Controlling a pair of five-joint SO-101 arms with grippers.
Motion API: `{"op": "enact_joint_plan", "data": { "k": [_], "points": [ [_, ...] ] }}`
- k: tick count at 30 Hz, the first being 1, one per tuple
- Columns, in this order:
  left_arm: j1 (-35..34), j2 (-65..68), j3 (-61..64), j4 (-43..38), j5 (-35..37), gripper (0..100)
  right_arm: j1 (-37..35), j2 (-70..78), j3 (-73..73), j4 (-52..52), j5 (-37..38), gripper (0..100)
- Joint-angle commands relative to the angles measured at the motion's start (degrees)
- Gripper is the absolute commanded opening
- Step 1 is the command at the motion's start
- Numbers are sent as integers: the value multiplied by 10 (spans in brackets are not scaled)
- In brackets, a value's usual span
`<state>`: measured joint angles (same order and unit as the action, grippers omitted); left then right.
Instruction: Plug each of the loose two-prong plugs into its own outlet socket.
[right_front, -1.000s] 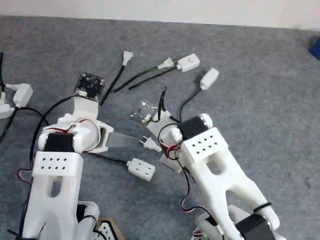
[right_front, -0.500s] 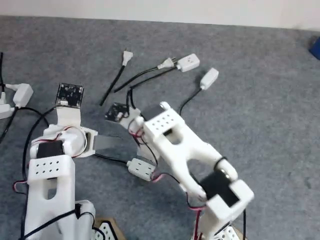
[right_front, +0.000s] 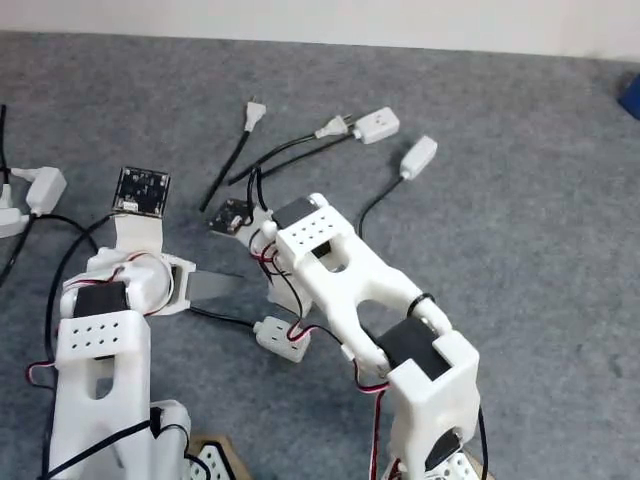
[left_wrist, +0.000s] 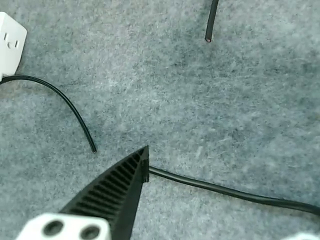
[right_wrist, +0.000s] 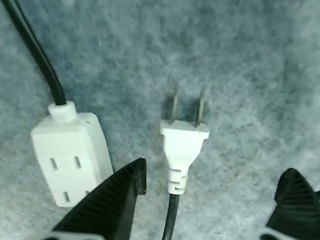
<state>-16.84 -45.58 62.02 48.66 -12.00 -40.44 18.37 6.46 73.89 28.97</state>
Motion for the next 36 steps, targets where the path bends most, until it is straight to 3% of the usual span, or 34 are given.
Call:
{"op": "enact_joint_plan", "data": {
  "k": [1, 9, 20, 24, 29, 36],
  "points": [
    [-7, -2, -3, -6, -5, 553, 9, -6, -25, -2, -7, 359],
    [-7, -5, -3, -5, -5, 553, 10, 7, -15, -23, -8, 41],
    [-21, -6, -5, -5, -6, 553, 25, 33, -14, -23, -11, 52],
    [-21, -6, -4, -5, -6, 553, 29, 36, -10, -26, -12, 1],
    [-22, -6, -7, -5, -6, 553, 58, 32, -9, -70, -98, 6],
    [-22, -7, -16, -17, -6, 553, 54, -43, 39, -103, -138, 6]
  ]
}}
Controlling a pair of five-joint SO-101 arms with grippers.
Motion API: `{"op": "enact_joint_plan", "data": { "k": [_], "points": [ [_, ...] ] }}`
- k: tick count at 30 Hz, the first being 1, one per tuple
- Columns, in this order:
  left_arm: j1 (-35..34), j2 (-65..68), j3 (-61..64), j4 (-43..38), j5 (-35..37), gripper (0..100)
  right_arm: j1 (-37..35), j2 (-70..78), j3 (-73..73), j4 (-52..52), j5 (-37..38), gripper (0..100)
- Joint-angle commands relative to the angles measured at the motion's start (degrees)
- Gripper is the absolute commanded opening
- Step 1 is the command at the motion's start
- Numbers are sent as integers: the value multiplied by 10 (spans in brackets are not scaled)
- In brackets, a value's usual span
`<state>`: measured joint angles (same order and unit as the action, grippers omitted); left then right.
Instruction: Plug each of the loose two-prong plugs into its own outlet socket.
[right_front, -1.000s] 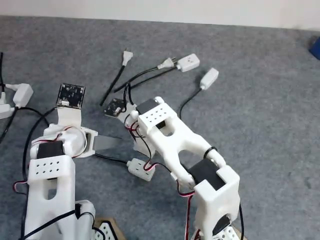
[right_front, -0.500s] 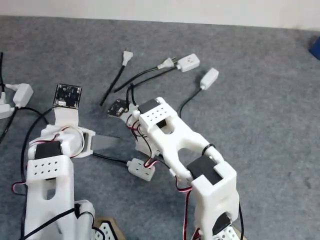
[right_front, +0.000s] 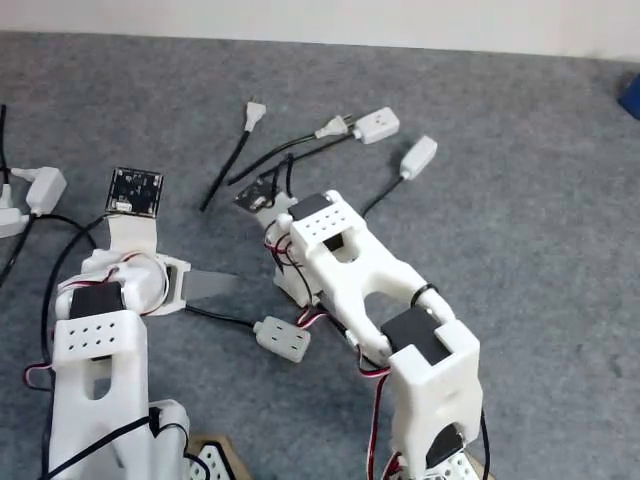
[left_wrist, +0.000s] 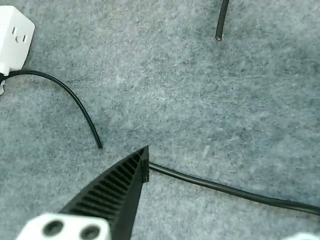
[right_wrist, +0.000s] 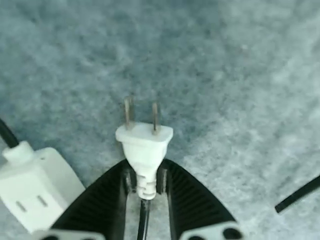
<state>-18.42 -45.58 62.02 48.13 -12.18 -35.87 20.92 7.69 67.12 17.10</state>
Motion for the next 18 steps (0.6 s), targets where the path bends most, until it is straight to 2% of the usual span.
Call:
{"op": "enact_joint_plan", "data": {
  "k": [1, 5, 8, 13, 18],
  "points": [
    [-6, -7, -18, -12, -4, 553, 6, -103, 59, -58, -21, 6],
    [-3, -7, -18, -15, -4, 553, -14, -276, 228, -161, -21, 6],
    [-2, -7, -20, -17, -2, 553, -17, -382, 323, -185, -46, 6],
    [0, -7, -15, -39, -1, 553, -31, -459, 384, -186, -58, 6],
    [50, -7, -20, -37, -1, 553, -79, -480, 397, -189, -69, 6]
  ]
}}
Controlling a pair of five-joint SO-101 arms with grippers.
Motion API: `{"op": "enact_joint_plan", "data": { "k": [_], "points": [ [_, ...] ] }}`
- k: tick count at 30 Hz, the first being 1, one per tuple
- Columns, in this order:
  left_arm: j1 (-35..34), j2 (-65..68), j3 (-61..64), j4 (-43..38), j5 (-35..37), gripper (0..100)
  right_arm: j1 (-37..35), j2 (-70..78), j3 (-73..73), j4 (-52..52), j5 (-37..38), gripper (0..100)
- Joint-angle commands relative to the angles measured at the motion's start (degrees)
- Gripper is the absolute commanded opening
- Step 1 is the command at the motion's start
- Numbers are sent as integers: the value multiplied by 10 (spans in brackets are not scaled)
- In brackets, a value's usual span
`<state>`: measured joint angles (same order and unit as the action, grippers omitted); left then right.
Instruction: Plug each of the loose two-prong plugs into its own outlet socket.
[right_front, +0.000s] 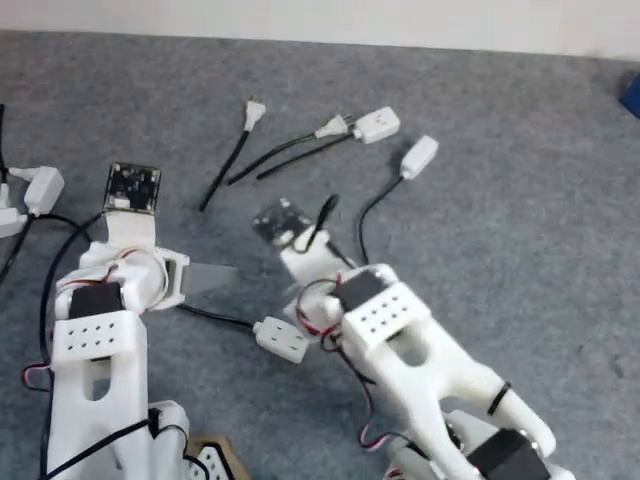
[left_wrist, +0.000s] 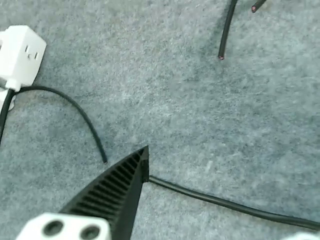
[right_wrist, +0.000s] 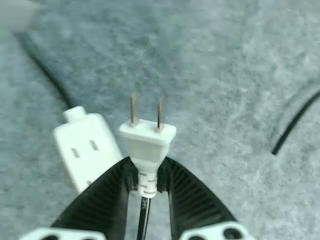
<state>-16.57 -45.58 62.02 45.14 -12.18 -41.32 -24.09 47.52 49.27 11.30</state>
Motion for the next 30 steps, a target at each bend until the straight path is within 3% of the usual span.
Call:
{"op": "enact_joint_plan", "data": {
  "k": [1, 10, 15, 23, 30],
  "points": [
    [42, -7, -22, -6, 0, 553, -24, -30, 1, -21, -11, 6],
    [115, -6, -140, 174, 0, 553, -20, -36, 78, -97, -9, 6],
    [132, -2, -121, 173, 0, 553, -29, -68, 78, -87, -12, 6],
    [134, -1, -102, 161, 0, 553, -75, -241, 40, 72, -32, 6],
    [134, -1, -57, 122, 0, 553, -75, -305, 10, 146, -31, 6]
  ]
}}
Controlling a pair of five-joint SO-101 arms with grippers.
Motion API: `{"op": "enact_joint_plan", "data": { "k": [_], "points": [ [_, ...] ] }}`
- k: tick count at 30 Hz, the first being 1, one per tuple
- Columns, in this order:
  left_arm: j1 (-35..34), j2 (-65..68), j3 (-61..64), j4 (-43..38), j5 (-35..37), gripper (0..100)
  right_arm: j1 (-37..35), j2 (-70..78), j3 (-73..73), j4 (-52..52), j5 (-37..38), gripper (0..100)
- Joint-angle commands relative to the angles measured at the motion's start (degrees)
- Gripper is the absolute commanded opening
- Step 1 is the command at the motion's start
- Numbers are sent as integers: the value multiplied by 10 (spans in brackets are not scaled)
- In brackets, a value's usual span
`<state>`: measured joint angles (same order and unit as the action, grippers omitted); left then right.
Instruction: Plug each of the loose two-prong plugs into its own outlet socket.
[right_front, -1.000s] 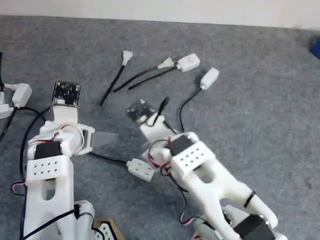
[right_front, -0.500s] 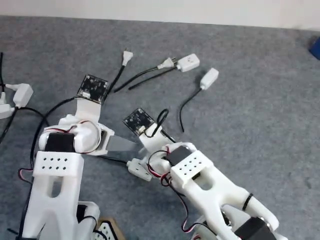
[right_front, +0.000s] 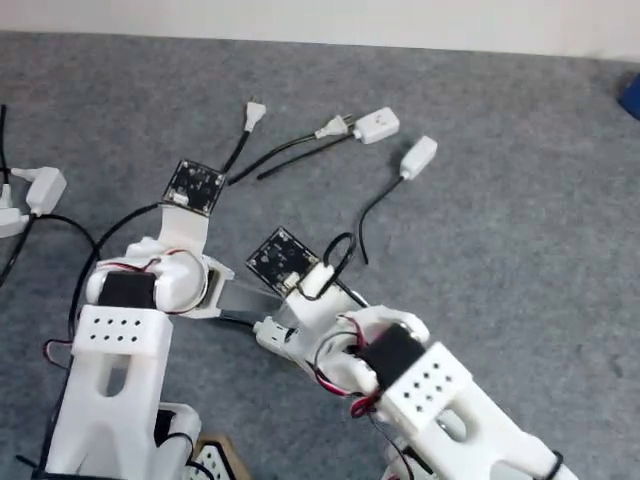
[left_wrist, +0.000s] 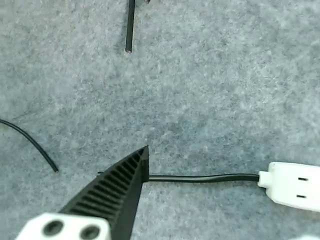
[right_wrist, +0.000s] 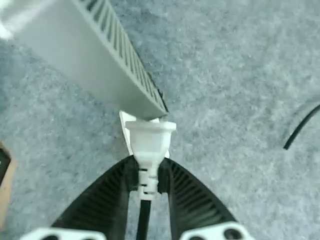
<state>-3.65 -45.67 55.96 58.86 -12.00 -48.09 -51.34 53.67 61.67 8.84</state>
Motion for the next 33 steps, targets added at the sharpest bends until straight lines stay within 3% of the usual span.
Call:
{"op": "enact_joint_plan", "data": {
  "k": [1, 18, 27, 33],
  "points": [
    [5, 0, 5, -17, -2, 553, -7, -33, -58, 29, -6, 6],
    [7, 0, 26, -16, -2, 553, -5, -29, -88, 42, -3, 5],
    [6, -2, 26, -15, -2, 553, 8, 126, -187, 44, 17, 5],
    [-3, -5, 22, -17, -6, 553, 12, 147, -220, 81, 39, 5]
  ]
}}
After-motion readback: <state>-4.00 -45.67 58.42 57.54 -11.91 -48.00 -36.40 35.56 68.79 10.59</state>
